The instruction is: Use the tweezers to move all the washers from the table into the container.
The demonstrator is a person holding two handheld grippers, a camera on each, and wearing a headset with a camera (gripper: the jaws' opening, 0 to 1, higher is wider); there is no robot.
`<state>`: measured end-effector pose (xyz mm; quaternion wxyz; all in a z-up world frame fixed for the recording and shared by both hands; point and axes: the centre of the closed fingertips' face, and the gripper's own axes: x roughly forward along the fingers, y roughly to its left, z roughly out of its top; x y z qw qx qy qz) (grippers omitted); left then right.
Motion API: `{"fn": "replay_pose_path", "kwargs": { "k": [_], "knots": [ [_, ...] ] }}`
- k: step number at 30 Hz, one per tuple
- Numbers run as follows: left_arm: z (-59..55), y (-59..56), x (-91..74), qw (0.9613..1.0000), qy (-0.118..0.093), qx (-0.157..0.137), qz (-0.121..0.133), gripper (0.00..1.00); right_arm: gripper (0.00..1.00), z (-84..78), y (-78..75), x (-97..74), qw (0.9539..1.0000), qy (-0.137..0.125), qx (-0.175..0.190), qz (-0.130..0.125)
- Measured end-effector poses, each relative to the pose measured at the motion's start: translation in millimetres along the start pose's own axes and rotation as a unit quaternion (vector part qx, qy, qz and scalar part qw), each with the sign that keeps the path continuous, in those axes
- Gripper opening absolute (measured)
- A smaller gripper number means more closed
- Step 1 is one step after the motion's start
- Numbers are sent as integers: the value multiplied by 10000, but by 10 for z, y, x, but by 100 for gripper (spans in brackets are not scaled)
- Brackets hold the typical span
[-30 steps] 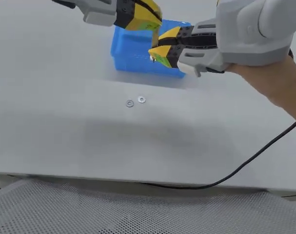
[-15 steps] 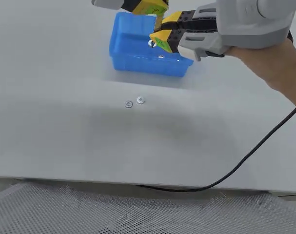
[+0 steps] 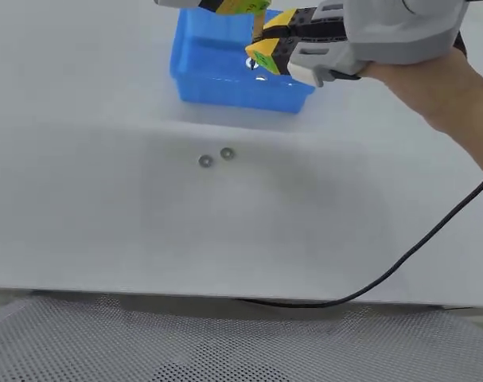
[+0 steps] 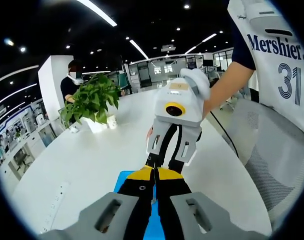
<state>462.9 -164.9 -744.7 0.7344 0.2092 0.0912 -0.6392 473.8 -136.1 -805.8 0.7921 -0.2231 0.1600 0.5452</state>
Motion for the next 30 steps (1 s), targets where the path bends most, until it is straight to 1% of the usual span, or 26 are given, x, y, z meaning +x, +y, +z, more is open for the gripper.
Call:
{"fn": "replay_pose_path", "kwargs": {
  "k": [3, 6, 9, 12, 24, 27, 30],
  "knots": [
    [-27, -1, 7, 10000, 14, -15, 3, 3, 11, -15, 5, -4, 10000, 3, 17, 6],
    [-68, 1, 17, 10000, 19, -57, -3, 3, 11, -54, -10, 46, 10000, 36, 34, 16],
    [-113, -10, 34, 10000, 53, -75, -17, 3, 11, -85, 16, 51, 10000, 70, 51, 31],
    [-129, -17, 40, 9999, 55, -100, -18, 3, 11, -114, 15, 67, 9999, 70, 106, 36],
    [-117, -8, 39, 9999, -4, -151, -3, 3, 12, -92, -3, 82, 9998, 33, 188, -37],
    [-112, -12, 42, 9999, -9, -155, -2, 3, 12, -103, 12, 72, 9997, 21, 244, -16],
    [-107, -17, 41, 9999, -12, -147, 4, 3, 13, -73, 24, 54, 9996, -22, 296, -8]
  ]
}}
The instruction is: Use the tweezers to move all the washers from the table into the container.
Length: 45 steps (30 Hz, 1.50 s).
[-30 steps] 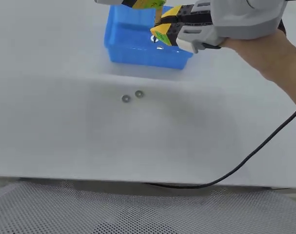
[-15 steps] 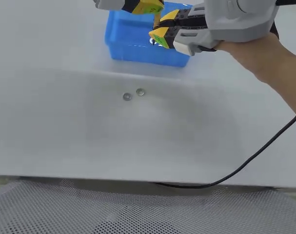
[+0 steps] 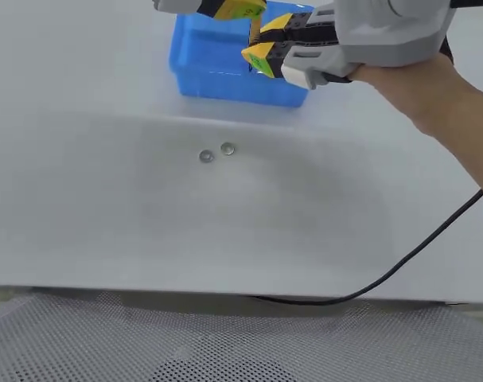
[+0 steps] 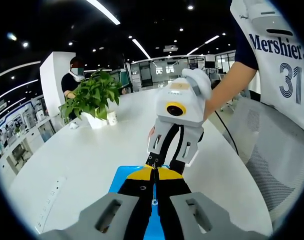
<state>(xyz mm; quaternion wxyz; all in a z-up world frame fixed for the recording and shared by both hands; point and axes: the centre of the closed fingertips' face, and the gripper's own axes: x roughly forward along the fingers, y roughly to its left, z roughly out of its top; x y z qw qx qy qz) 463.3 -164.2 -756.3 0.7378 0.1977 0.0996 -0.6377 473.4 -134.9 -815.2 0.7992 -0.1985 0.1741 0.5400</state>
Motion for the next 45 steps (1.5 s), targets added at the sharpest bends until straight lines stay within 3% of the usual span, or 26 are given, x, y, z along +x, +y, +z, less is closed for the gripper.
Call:
{"fn": "replay_pose_path", "kwargs": {
  "k": [4, 10, 14, 19, 21, 22, 25, 26, 27, 28, 31, 37, 45],
  "knots": [
    [54, -18, -24, 10000, -35, 26, 20, 3, 19, 63, 18, 0, 9998, -120, 137, 11],
    [185, -10, -117, 9999, -72, 103, 117, 3, 13, 156, 2, -8, 9998, -183, -59, -86],
    [271, -106, -217, 9996, 27, 256, 103, 3, 12, 202, 39, -15, 9995, -296, -96, -21],
    [333, -267, -334, 9995, 88, 289, 95, 3, 12, 219, 195, -25, 9992, -326, -221, 111],
    [309, -378, -348, 9995, 138, 281, 36, 3, 12, 197, 170, -91, 9995, -174, -242, 67],
    [275, -445, -345, 9995, 160, 266, 13, 3, 12, 237, 247, -244, 9998, -45, -183, 49],
    [192, -578, -321, 9998, 144, 139, 4, 3, 12, 213, 405, -347, 9997, 43, -196, 102],
    [167, -627, -311, 9999, 111, 87, 4, 3, 12, 225, 716, -266, 9973, -145, -52, 721],
    [159, -643, -307, 9999, 104, 69, 8, 3, 12, 206, 746, -265, 9970, -133, -34, 758],
    [145, -673, -299, 9999, 96, 41, 4, 3, 12, 129, 650, -307, 9988, 75, -288, 389],
    [77, -773, -272, 9999, 43, -108, -41, 3, 11, 81, 789, -311, 9986, 110, -245, 451],
    [-35, -898, -258, 9988, -141, -456, -80, 3, 11, -80, 897, -270, 9984, 112, -158, 534],
    [-122, -959, -237, 9984, -112, -547, -128, 3, 11, -143, 1002, -220, 9978, 137, -147, 630]
  ]
}}
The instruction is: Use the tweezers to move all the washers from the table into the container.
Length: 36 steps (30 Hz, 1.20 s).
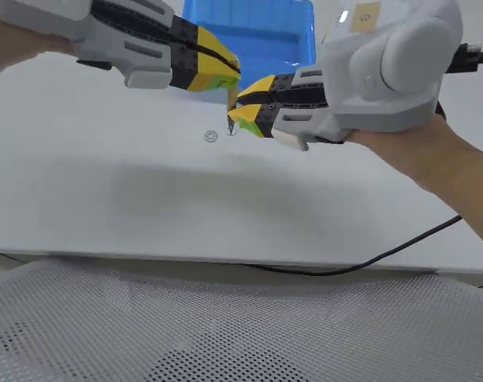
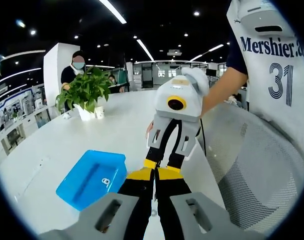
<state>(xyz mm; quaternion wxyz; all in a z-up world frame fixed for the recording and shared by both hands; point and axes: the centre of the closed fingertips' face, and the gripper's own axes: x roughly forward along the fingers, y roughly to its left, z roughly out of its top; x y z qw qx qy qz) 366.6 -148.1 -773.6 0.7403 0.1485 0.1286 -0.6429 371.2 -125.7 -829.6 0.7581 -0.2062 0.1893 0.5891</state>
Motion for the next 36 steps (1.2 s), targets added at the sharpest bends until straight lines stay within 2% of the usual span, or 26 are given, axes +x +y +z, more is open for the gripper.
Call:
{"fn": "replay_pose_path", "kwargs": {
  "k": [7, 17, 29, 36],
  "knots": [
    [-21, 3, 16, 10000, -22, 14, 10, 3, 11, -10, 6, 27, 10000, 15, -1, 11],
    [-58, 4, 74, 9998, 98, 160, 58, 3, 11, -65, -22, 32, 10000, 23, 24, -45],
    [-74, 26, 94, 9998, 130, 127, 99, 3, 11, -63, -38, 51, 10000, -26, 45, 10],
    [-69, 3, 106, 9998, 164, 79, 29, 3, 11, -107, -24, 56, 9999, 24, 50, 89]
  ]
}}
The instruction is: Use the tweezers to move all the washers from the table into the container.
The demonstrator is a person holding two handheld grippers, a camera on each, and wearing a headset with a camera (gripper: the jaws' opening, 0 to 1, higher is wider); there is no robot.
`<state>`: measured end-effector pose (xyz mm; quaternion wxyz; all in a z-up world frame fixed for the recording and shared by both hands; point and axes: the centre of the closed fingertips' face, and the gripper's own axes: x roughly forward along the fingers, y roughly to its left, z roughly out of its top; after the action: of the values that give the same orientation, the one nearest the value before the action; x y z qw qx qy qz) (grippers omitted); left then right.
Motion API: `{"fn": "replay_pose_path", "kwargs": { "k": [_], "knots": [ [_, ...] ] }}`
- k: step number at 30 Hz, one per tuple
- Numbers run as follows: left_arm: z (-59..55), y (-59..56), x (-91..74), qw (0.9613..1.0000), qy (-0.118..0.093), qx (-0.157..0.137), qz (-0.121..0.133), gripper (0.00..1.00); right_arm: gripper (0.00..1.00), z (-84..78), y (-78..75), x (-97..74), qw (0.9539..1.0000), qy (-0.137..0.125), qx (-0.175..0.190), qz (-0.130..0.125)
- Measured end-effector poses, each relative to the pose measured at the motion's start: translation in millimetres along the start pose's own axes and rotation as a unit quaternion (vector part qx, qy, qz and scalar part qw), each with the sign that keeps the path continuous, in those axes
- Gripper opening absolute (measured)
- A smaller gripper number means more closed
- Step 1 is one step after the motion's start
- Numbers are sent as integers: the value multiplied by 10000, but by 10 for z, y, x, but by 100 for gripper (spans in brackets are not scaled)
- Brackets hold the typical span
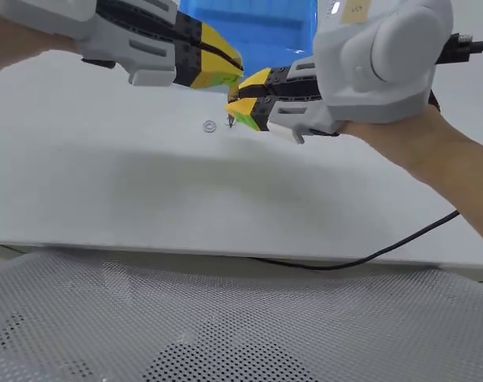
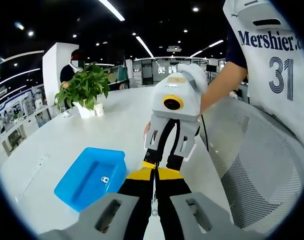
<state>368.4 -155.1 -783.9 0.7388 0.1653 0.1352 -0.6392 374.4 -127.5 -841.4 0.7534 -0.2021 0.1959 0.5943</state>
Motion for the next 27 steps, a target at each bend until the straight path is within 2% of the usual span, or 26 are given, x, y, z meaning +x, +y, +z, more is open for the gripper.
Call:
{"fn": "replay_pose_path", "kwargs": {
  "k": [10, 27],
  "knots": [
    [-14, 7, -19, 10000, 31, -70, -35, 3, 10, -27, 2, 5, 9999, 45, -52, 123],
    [-9, 19, -10, 9999, 50, -109, -70, 3, 9, -24, 3, 6, 9992, 24, 57, 392]
  ]
}}
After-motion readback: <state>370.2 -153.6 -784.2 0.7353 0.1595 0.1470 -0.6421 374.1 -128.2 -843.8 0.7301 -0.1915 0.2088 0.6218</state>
